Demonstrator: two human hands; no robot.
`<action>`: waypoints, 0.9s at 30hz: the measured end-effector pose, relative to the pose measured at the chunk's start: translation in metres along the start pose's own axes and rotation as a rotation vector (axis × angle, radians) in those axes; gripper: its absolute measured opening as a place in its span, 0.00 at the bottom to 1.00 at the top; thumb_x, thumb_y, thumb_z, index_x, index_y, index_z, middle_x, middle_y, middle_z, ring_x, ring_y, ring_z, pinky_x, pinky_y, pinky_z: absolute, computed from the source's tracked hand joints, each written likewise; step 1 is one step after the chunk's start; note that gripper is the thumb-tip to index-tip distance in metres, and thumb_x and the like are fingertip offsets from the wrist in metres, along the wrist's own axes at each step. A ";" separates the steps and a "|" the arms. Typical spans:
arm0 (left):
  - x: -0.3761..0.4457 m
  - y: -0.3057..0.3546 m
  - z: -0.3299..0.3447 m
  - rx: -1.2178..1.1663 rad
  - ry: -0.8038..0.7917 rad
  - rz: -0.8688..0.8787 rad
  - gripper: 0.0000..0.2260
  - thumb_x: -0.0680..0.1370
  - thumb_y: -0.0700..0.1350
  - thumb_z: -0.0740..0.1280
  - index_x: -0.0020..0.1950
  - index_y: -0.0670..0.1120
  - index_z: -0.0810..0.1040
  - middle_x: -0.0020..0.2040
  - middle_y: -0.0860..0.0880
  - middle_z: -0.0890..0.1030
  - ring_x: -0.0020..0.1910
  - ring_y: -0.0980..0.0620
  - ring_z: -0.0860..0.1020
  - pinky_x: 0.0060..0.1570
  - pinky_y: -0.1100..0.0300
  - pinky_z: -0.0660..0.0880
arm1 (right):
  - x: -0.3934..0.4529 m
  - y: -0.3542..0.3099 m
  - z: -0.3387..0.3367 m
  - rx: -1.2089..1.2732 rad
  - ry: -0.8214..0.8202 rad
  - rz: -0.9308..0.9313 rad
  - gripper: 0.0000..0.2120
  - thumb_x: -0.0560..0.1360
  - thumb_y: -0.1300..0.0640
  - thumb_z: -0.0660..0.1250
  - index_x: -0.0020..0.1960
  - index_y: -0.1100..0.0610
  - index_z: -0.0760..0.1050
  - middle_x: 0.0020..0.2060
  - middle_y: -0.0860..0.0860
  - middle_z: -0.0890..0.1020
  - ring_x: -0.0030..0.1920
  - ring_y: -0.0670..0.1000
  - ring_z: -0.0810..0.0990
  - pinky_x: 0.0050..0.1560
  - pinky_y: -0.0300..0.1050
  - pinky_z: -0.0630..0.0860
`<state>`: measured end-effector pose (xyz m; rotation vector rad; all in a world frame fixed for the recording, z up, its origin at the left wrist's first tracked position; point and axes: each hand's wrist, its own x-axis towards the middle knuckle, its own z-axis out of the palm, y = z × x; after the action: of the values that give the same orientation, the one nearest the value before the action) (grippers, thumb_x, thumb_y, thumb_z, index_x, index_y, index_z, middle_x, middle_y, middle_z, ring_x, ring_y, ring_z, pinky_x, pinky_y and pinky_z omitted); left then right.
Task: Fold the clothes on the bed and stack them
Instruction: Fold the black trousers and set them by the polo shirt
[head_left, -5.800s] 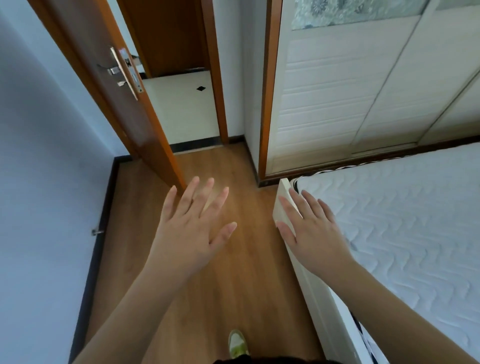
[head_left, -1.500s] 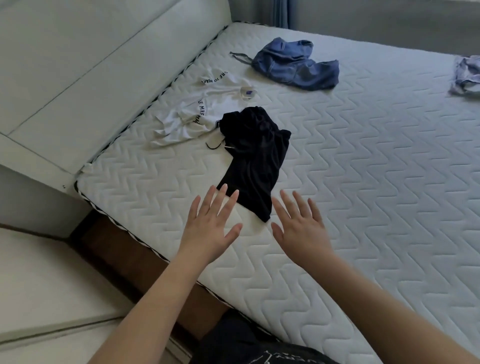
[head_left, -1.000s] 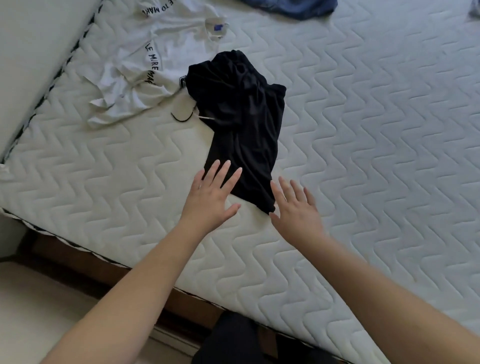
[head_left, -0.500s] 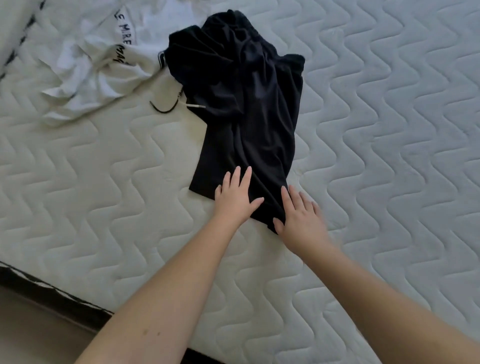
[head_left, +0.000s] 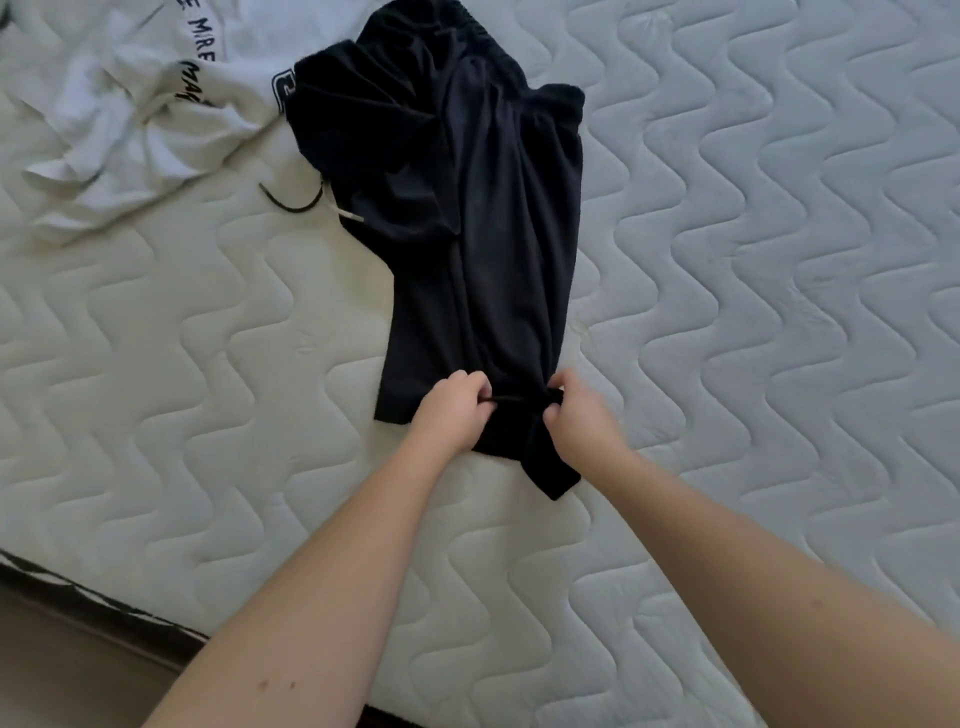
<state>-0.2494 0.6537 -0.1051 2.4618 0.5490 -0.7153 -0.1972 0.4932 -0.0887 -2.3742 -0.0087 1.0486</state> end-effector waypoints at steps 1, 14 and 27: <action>-0.011 0.004 0.006 -0.043 -0.023 0.018 0.06 0.80 0.49 0.65 0.52 0.48 0.75 0.51 0.48 0.75 0.49 0.47 0.75 0.51 0.51 0.74 | -0.006 0.011 -0.006 -0.044 -0.004 0.000 0.13 0.78 0.58 0.57 0.61 0.48 0.68 0.39 0.46 0.74 0.37 0.47 0.73 0.31 0.42 0.63; -0.084 0.043 0.055 -0.289 0.253 0.170 0.04 0.79 0.53 0.65 0.49 0.55 0.75 0.41 0.56 0.74 0.37 0.58 0.74 0.39 0.59 0.74 | -0.058 0.101 -0.050 -0.217 0.008 0.038 0.22 0.75 0.56 0.61 0.69 0.52 0.68 0.61 0.52 0.76 0.59 0.56 0.76 0.59 0.53 0.73; 0.047 0.009 -0.035 0.200 0.115 -0.076 0.31 0.75 0.62 0.66 0.74 0.54 0.61 0.71 0.44 0.62 0.69 0.40 0.63 0.61 0.42 0.71 | 0.008 0.012 -0.032 0.242 0.051 -0.110 0.41 0.78 0.48 0.67 0.80 0.50 0.44 0.77 0.50 0.61 0.74 0.52 0.64 0.73 0.50 0.63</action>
<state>-0.1951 0.6776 -0.1040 2.6934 0.6454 -0.6911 -0.1719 0.4691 -0.0822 -2.1550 0.0055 0.8845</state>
